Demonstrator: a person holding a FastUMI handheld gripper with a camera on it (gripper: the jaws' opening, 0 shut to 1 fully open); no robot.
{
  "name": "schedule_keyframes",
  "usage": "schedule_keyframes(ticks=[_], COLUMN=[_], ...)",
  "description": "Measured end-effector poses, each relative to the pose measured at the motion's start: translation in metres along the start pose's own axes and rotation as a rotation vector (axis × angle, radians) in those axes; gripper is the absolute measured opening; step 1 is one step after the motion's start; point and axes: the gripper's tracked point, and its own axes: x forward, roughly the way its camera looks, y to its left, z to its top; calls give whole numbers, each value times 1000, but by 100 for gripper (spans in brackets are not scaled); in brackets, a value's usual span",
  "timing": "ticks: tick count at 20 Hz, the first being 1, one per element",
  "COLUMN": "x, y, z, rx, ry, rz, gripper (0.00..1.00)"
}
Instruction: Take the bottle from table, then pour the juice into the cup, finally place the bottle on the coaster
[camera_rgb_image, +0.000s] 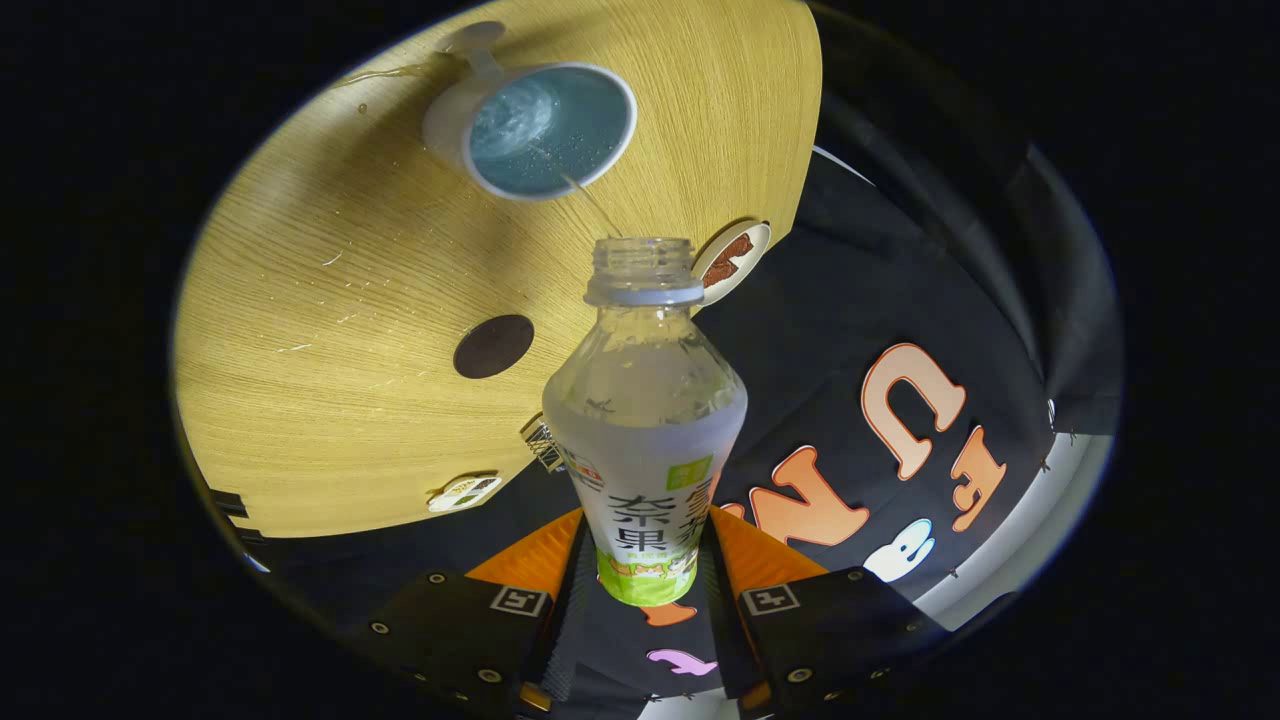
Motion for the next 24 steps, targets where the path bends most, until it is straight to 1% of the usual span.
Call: schedule_keyframes(ticks=[6,9,11,14,16,24], x=[1,3,2,3,1,-10], y=[1,12,20,33,42,64], z=[6,12,17,23,28,37], rx=[6,66,133,273,393,1020], ry=[-6,-18,-23,-17,-24,-12], rz=[-5,10,22,39,50,152], gripper=[56,56,56,56,56,57])
